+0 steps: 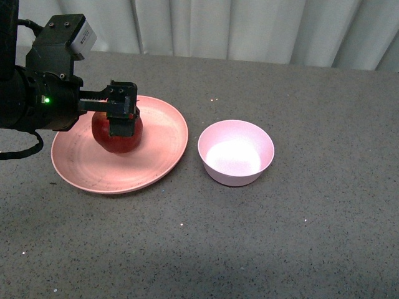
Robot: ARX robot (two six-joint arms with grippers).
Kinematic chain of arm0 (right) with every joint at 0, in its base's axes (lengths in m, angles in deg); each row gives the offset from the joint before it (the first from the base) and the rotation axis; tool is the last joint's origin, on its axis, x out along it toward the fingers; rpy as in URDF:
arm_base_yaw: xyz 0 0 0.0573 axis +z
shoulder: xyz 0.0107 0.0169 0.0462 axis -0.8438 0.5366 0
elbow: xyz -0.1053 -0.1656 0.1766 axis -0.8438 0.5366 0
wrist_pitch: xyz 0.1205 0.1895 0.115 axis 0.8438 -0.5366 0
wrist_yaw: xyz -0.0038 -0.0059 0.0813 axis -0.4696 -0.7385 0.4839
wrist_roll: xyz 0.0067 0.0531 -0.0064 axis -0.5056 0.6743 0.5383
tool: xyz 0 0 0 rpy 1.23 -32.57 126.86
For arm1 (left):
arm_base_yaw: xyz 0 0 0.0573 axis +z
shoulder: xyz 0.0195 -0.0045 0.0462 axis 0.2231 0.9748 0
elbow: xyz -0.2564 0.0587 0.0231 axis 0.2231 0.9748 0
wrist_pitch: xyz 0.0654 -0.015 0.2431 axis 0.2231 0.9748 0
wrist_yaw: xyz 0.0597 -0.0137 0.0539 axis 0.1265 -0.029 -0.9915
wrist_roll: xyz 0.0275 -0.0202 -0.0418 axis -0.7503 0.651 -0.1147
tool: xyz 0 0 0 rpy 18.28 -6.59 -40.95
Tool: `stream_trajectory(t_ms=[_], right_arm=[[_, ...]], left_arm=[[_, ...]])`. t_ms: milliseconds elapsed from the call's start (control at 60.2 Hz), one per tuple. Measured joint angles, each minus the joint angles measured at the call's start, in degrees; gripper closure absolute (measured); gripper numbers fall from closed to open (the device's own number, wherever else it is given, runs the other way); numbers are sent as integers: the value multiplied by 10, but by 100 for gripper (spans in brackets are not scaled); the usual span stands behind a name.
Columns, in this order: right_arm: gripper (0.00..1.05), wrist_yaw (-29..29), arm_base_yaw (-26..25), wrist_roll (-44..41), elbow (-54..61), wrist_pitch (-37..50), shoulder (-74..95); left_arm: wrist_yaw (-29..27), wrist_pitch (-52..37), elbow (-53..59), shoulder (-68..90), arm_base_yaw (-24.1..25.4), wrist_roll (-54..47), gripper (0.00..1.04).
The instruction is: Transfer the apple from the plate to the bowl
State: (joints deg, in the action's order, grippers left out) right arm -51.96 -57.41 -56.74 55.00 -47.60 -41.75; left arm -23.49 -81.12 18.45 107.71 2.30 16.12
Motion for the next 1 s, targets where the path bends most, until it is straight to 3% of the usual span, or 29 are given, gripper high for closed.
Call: stream_trajectory(t_ms=[482, 581, 664, 913, 996], right_arm=[[9, 0, 0, 0, 0, 0, 0], [9, 0, 0, 0, 0, 0, 0], [9, 0, 0, 0, 0, 0, 0], [9, 0, 0, 0, 0, 0, 0], [9, 0, 0, 0, 0, 0, 0]], left_arm=[[-29, -3, -31, 58, 7, -2, 7], [-32, -9, -31, 65, 8, -7, 27], [-31, -16, -27, 62, 10, -9, 36], [-14, -21, -6, 19, -1, -9, 39], [-2, -25, -5, -15, -33, -12, 39]])
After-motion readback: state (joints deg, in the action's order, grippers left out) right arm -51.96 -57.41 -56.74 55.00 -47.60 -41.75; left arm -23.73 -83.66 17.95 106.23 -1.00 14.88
